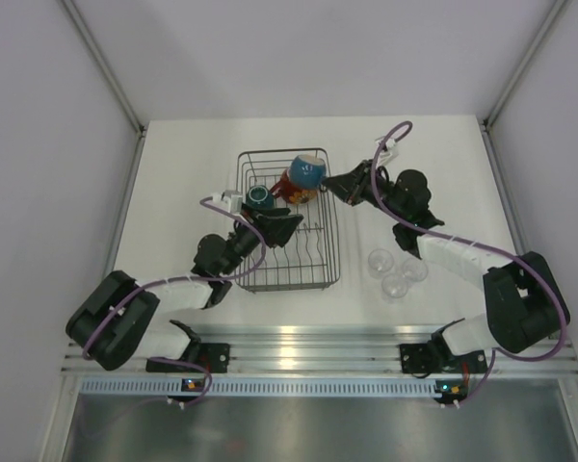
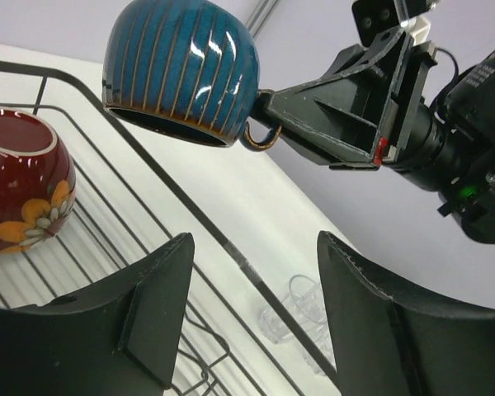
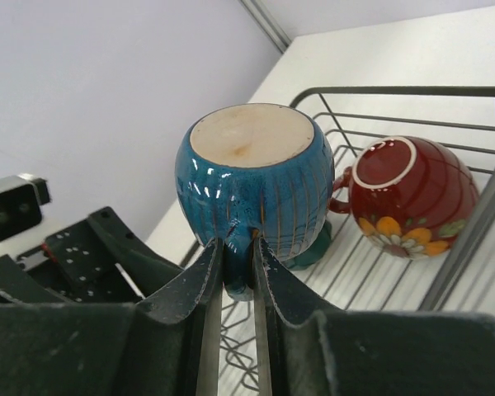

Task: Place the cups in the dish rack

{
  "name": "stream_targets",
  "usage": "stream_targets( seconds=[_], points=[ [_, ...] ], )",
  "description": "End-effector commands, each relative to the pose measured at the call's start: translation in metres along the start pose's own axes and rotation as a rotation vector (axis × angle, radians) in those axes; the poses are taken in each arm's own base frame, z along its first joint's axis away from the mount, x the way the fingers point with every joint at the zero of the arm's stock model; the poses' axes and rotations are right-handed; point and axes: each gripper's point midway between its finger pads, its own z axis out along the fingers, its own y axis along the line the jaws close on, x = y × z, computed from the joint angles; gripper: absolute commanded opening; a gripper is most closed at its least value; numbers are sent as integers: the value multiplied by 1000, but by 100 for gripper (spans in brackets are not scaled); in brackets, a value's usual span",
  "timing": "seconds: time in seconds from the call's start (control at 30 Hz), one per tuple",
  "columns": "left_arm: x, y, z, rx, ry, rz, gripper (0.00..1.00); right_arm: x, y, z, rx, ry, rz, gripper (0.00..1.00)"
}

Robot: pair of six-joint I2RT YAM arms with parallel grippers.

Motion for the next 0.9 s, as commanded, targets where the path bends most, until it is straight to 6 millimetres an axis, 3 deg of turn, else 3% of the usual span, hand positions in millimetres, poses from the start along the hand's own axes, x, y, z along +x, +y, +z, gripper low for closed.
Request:
stream_targets(
  seconds=[0.0, 0.37, 0.53, 0.87],
  points=[
    [-15, -10, -2, 17, -35, 47, 67, -41, 22, 4, -34, -87, -170, 0],
    [-65, 26, -24, -382, 50, 293, 70, 11, -15, 20, 116, 68, -264, 0],
    [-56, 28, -16, -378, 150, 293, 70, 30, -15, 38, 141, 122, -322, 0],
    [-49, 32, -13, -318, 152, 258, 70, 46, -28, 59, 169, 168, -396, 0]
  ],
)
